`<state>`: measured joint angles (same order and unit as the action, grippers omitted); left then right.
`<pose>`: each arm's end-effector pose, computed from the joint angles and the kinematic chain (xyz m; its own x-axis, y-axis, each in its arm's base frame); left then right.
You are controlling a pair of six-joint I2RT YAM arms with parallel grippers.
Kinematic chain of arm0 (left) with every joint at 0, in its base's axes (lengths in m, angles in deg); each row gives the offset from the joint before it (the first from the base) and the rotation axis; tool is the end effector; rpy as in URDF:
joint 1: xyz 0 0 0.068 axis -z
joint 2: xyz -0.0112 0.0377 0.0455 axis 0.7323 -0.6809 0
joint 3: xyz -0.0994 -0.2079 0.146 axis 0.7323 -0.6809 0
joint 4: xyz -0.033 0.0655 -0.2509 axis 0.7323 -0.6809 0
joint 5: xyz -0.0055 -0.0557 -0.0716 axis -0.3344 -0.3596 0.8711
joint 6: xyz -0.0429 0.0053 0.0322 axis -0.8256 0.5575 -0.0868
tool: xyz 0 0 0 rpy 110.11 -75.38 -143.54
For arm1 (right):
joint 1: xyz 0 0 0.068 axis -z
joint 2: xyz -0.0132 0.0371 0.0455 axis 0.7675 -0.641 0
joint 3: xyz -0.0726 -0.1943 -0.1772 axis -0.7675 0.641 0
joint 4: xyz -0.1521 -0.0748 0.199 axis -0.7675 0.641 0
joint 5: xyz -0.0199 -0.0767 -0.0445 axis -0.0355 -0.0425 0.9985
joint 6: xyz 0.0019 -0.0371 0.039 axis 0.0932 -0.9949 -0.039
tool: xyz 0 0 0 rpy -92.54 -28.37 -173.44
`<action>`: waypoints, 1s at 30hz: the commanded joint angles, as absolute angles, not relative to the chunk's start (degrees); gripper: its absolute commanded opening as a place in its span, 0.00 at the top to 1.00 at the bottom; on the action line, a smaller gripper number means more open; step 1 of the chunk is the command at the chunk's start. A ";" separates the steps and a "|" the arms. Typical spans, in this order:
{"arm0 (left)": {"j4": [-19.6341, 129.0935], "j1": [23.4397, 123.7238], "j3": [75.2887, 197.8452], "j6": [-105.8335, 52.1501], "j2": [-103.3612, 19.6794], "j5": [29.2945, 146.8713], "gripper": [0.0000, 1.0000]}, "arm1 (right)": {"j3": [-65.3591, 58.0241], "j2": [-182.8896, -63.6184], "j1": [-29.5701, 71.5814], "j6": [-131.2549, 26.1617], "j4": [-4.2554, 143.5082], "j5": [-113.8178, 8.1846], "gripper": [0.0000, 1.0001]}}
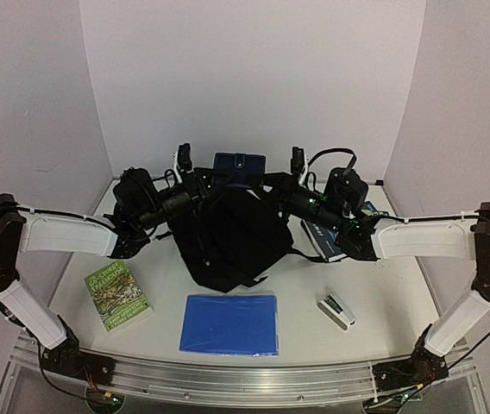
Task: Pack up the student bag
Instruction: Pick up the personal item from the center of the board.
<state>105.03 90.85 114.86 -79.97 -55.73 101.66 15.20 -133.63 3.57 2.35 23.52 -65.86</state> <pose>0.2430 -0.2511 0.2957 -0.7442 -0.4493 -0.4942 0.5391 0.0328 -0.8416 0.2437 0.2756 0.3075 -0.7470 0.4092 -0.5240 -0.5488 0.0655 0.8334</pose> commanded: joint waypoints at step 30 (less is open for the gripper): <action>27.88 86.50 132.30 -35.83 -44.20 135.63 0.00 | -5.50 -133.23 3.50 -35.97 80.84 -105.23 1.00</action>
